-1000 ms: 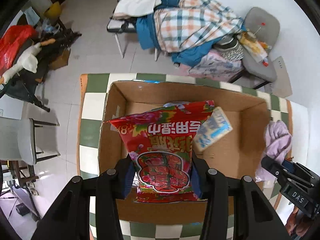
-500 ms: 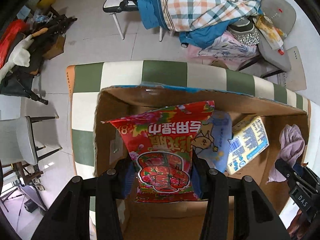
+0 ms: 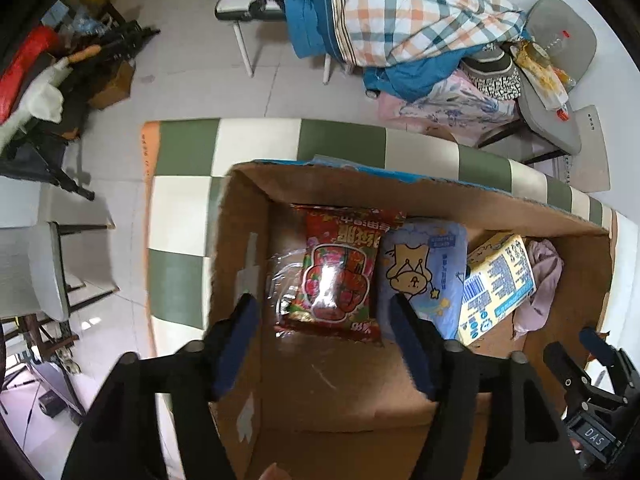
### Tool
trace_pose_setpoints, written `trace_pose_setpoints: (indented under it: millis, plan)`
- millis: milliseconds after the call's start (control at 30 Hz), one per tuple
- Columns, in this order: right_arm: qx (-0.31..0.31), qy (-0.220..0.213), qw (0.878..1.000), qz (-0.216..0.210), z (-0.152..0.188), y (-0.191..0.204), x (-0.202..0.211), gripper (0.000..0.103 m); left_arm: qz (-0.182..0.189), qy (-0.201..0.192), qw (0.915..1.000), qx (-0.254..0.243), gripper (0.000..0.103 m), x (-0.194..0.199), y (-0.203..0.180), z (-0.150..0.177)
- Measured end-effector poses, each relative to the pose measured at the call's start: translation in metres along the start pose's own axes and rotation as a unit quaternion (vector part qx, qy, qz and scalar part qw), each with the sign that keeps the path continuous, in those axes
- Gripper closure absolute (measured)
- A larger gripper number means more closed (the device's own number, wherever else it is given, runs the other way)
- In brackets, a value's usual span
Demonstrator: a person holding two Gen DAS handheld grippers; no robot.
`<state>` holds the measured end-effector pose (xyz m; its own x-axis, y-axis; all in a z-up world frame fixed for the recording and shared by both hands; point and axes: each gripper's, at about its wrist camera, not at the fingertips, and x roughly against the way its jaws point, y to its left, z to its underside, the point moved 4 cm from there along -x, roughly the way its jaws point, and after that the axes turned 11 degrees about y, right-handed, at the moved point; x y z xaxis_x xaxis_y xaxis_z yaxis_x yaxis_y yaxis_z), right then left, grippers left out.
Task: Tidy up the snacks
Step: 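Open both grippers to release the bag and cloth into the box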
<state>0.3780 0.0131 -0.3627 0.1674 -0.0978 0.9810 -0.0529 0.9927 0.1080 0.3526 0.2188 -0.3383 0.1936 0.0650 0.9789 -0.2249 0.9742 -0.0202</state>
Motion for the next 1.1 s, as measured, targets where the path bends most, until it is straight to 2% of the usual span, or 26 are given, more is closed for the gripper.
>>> trace_pose_setpoints:
  millis: [67,100,133,267,400,700,867,1100]
  plan:
    - [0.007,-0.006,1.000,0.009,0.007,0.004,0.005,0.010,-0.003,-0.016,0.9999,0.003,0.011,0.005,0.001,0.013]
    - [0.010,-0.009,1.000,0.014,0.011,0.005,0.007,0.008,-0.003,-0.021,0.9998,0.004,0.009,0.005,0.002,0.019]
    - [0.014,-0.012,1.000,0.019,0.016,0.007,0.008,0.000,-0.005,-0.024,0.9997,0.004,0.007,0.006,0.002,0.024]
    - [0.022,-0.014,0.999,0.027,0.033,0.009,0.013,0.000,-0.008,-0.038,0.9992,0.006,0.002,0.007,0.001,0.049]
    - [0.025,-0.026,0.999,0.037,0.053,0.008,0.022,0.000,-0.021,-0.059,0.9980,0.005,0.001,0.015,-0.002,0.070]
    - [0.028,-0.059,0.998,0.024,0.104,0.006,0.051,0.000,-0.047,-0.123,0.9913,-0.009,0.001,0.051,-0.009,0.124]
    - [0.038,-0.083,0.996,0.017,0.140,0.007,0.075,0.000,-0.040,-0.148,0.9881,-0.013,0.001,0.071,-0.012,0.158]
    - [0.042,-0.107,0.993,0.002,0.181,0.005,0.106,0.000,-0.018,-0.161,0.9868,-0.005,0.001,0.089,-0.019,0.189]
